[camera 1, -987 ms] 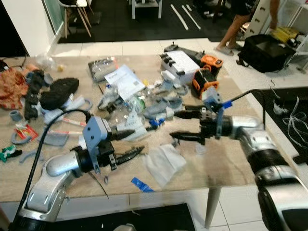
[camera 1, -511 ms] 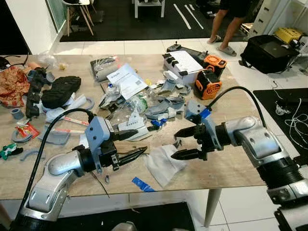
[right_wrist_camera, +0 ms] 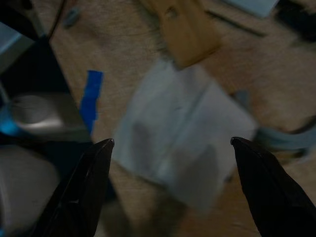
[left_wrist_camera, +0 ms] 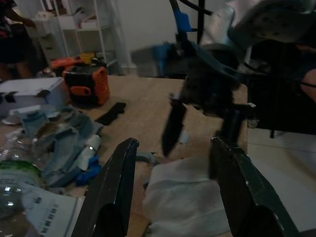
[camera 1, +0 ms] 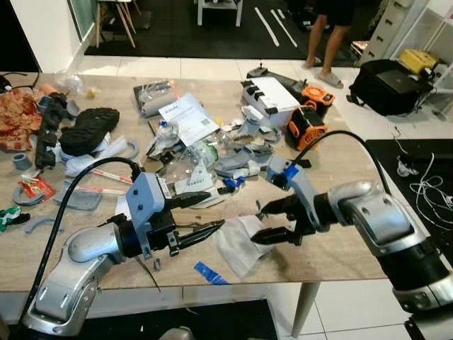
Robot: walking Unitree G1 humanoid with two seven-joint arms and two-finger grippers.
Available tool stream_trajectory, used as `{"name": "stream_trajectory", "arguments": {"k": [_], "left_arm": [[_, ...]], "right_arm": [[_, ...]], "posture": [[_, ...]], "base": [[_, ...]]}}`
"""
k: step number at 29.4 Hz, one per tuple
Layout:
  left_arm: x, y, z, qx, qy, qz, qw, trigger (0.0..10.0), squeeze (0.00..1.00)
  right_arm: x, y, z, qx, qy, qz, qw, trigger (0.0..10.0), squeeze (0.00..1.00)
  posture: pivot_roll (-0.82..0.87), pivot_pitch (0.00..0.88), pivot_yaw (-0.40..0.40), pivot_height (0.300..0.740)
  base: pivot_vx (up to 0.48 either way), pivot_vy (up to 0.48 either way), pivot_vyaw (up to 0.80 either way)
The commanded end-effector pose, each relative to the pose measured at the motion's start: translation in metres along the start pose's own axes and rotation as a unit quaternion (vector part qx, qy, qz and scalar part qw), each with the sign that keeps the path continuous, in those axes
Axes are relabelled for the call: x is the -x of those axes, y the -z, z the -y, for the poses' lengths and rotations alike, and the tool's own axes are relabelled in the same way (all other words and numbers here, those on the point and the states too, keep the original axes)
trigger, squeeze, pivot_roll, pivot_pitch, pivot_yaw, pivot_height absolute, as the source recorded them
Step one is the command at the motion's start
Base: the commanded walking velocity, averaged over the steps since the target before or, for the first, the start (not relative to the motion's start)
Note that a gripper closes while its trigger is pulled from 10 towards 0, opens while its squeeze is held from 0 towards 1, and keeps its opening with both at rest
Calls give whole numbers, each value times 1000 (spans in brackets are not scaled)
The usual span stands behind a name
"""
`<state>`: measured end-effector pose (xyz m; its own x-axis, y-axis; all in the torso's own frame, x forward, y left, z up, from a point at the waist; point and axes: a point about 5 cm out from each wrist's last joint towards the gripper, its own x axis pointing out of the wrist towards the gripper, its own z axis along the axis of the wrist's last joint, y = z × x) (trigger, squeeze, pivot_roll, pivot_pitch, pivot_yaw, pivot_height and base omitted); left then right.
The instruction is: Picking trash to rubbish bin
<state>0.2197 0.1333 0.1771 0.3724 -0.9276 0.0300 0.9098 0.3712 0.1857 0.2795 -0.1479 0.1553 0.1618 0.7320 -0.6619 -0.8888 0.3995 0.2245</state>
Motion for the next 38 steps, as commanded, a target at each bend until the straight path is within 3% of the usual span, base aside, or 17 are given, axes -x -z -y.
{"name": "stream_trajectory", "arguments": {"k": [1, 9, 10, 13, 20, 25, 29, 33, 38], "left_arm": [[2, -4, 2, -1, 6, -7, 1000, 10000, 0], [5, -10, 18, 4, 23, -25, 999, 10000, 0], [7, -11, 26, 13, 26, -28, 999, 10000, 0], [7, -12, 29, 17, 28, -29, 999, 10000, 0], [6, -15, 41, 34, 36, -28, 998, 10000, 0], [-1, -18, 39, 31, 35, -16, 999, 10000, 0], [-3, -14, 39, 20, 36, -33, 999, 10000, 0], [-1, -10, 39, 14, 33, -53, 998, 10000, 0], [2, -10, 43, 17, 30, -58, 998, 10000, 0]], "right_arm": [[0, 1, -5, -11, 0, -11, 1000, 10000, 0], [-8, 10, -17, -52, -5, -55, 997, 10000, 0], [-6, 16, -20, -53, 4, -78, 995, 10000, 0], [-4, 19, -21, -54, 10, -86, 995, 10000, 0], [15, 19, -17, -57, 62, -99, 992, 10000, 0], [30, 7, -8, -69, 118, -72, 988, 10000, 0], [39, 5, -4, -67, 146, -72, 984, 10000, 0], [38, 7, -3, -64, 163, -78, 981, 10000, 0], [25, 10, -5, -65, 154, -88, 982, 10000, 0]], "posture": [[-17, 0, -86, 740], [0, 16, -110, 740], [-1, 47, -121, 740], [-2, 51, -121, 740], [-27, 88, -125, 740], [-39, 101, -121, 740], [-44, 103, -120, 740], [-36, 108, -127, 740], [-30, 120, -132, 740]], "base": [[0, 0, 0], [0, 0, 0], [0, 0, 0], [0, 0, 0], [0, 0, 0], [0, 0, 0], [0, 0, 0], [0, 0, 0], [0, 0, 0]]}}
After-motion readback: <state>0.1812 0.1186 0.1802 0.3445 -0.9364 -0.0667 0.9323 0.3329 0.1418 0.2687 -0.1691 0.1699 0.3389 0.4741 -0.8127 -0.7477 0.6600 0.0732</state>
